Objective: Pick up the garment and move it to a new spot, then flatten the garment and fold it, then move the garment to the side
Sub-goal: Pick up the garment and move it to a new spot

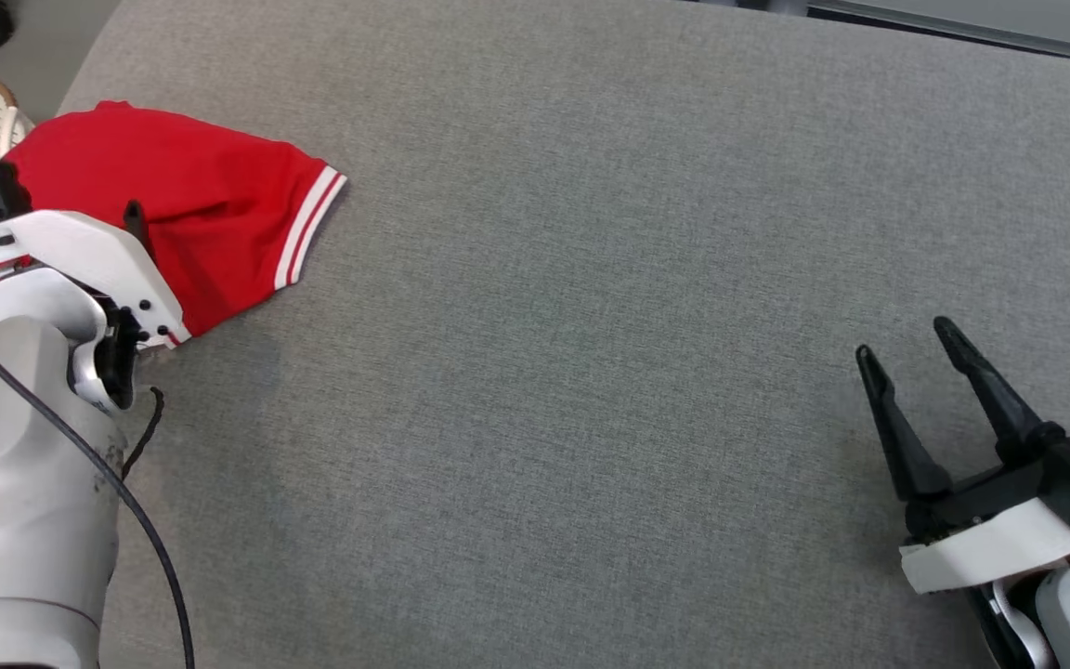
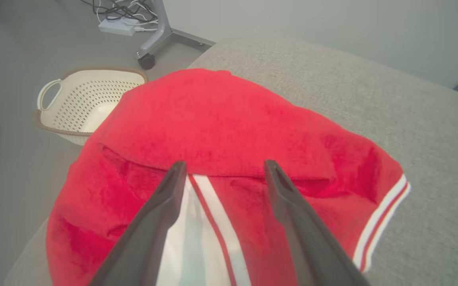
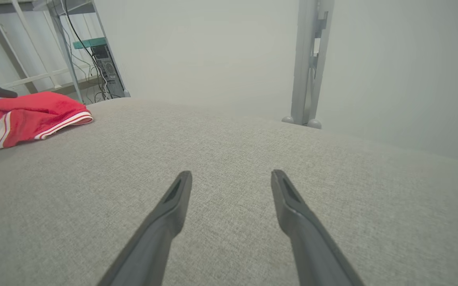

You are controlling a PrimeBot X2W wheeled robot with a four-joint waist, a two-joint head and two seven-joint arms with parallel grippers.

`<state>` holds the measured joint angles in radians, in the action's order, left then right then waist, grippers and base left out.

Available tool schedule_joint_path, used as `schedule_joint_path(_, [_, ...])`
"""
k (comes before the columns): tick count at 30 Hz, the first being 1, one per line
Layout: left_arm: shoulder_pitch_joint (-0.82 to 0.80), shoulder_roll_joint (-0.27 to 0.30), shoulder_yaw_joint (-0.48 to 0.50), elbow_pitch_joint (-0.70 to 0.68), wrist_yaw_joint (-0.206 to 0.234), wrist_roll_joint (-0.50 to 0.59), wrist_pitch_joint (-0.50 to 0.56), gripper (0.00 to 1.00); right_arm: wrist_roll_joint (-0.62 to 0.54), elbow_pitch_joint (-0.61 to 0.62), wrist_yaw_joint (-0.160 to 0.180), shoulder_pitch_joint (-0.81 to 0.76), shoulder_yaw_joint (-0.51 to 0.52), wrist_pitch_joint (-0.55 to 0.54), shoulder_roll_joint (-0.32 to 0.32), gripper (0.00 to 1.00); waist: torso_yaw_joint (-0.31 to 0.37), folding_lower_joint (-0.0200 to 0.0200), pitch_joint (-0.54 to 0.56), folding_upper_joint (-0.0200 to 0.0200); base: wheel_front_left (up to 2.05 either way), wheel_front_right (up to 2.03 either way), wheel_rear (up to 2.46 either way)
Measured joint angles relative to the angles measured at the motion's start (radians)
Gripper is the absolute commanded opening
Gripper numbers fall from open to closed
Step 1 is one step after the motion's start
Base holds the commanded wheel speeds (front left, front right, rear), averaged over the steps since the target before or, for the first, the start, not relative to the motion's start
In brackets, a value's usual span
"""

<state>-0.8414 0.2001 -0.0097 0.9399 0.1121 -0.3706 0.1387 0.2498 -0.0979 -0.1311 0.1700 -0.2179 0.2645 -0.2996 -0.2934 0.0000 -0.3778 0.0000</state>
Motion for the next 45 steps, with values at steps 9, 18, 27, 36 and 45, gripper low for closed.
schedule_joint_path(9, [-0.061,0.051,-0.016,0.185,-0.032,-0.014,0.185,1.0,-0.004,0.021,0.0,0.054,0.064,0.0,0.063,1.0,0.063,0.0,-0.038,0.0,0.0,0.0,0.0])
schedule_joint_path(18, [-0.058,0.073,0.008,0.242,-0.045,-0.05,0.113,0.44,-0.019,0.031,0.0,0.072,0.071,0.0,0.088,1.0,0.113,-0.0001,-0.051,0.0,0.0,0.0,0.0])
schedule_joint_path(27, [-0.026,0.032,0.036,0.202,-0.167,-0.101,-0.133,0.0,-0.021,0.02,0.0,0.051,0.081,0.0,0.107,1.0,0.13,0.0,0.005,0.0,0.0,0.0,0.0])
schedule_joint_path(36, [-0.013,0.039,0.006,0.085,-0.222,-0.09,-0.358,0.0,-0.01,-0.031,0.0,0.009,0.054,0.0,0.168,1.0,0.148,0.0,0.13,0.0,0.0,0.0,0.0])
schedule_joint_path(45, [0.04,0.04,-0.041,-0.124,-0.227,-0.062,-0.373,0.0,-0.002,-0.052,0.0,-0.072,0.079,0.0,0.2,1.0,0.204,0.0,0.275,0.0,0.0,0.0,0.0])
